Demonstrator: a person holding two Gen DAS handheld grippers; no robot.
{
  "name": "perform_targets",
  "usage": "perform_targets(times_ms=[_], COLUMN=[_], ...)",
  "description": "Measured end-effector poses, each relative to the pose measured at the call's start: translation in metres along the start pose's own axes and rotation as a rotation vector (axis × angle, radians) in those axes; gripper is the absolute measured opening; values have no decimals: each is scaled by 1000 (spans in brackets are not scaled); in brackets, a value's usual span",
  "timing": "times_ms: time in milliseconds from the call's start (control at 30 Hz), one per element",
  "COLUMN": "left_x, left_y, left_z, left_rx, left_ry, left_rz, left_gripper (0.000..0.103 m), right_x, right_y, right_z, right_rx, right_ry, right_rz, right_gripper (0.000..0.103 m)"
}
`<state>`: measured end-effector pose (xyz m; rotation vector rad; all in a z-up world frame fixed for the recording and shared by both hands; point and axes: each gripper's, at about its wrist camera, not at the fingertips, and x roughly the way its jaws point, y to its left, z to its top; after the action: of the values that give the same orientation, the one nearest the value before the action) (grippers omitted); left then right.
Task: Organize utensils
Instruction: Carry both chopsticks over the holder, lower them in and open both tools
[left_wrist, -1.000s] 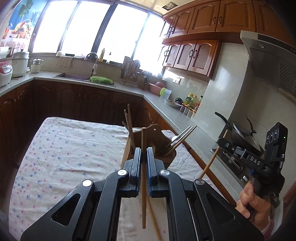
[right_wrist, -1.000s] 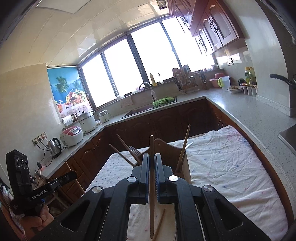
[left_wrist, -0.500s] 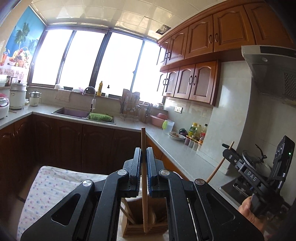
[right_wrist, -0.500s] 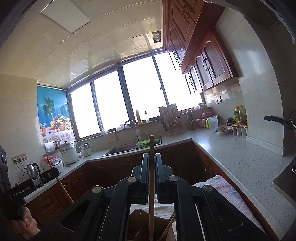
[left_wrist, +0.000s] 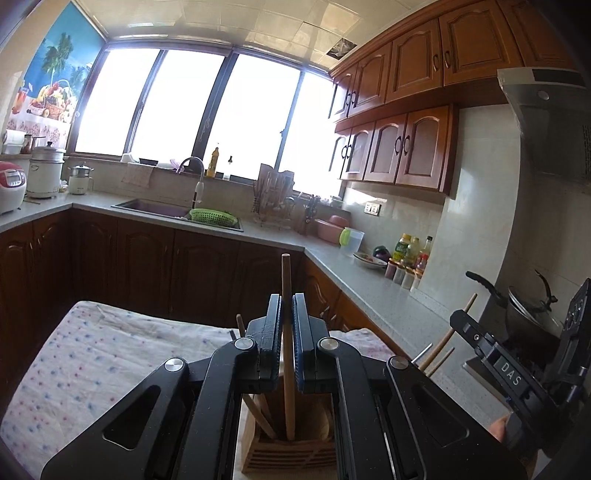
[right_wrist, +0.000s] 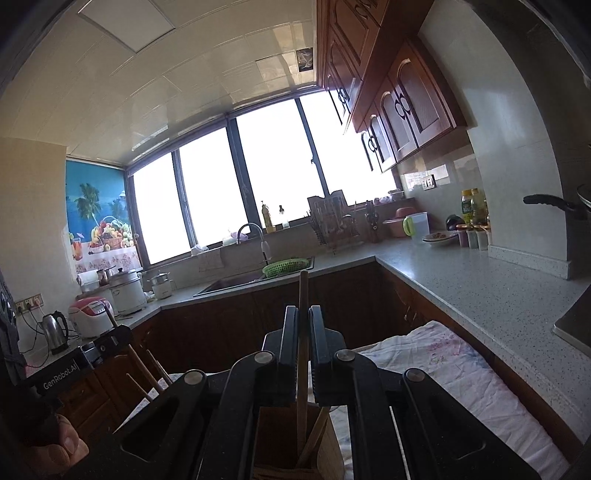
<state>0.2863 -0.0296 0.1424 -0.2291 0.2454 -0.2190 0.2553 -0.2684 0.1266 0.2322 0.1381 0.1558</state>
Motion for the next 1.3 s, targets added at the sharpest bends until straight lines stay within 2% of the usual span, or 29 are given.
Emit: perform_targets(times_ms=[133, 300, 533, 900, 1000, 1067, 1100, 1133, 1167, 1300], left_x=[4, 7, 4, 5, -2, -11, -16, -21, -26, -47], left_y=[5, 9, 8, 11, 11, 12, 11, 10, 10, 13], left_z=[-18, -34, -35, -30, -25, -22, -20, -19, -17, -15], left_rx=[5, 14, 26, 10, 1, -10, -11, -12, -15, -40], left_ry=[55, 114, 120, 138, 124, 105, 92, 78, 67, 39], left_rz=[-16, -17, -16, -23, -28, -39, -37, -33, -32, -24], left_gripper=[5, 6, 6, 6, 12, 22, 24, 30, 36, 50], right_x=[3, 3, 10, 9, 3, -3, -7, -11, -16, -35], right_y=[-9, -4, -3, -4, -6, -7, -7, -6, -6, -5], right_z=[-12, -10, -17, -16, -10, -4, -1, 2, 5, 13], right_rx=[16, -14, -9, 9, 27, 39, 44, 47, 48, 57], right_ry=[40, 77, 122, 138, 119, 104, 93, 82, 72, 29], right_rz=[-13, -11, -8, 3, 13, 20, 26, 28, 31, 45], right_gripper=[6, 6, 6, 7, 12, 18, 24, 32, 36, 64])
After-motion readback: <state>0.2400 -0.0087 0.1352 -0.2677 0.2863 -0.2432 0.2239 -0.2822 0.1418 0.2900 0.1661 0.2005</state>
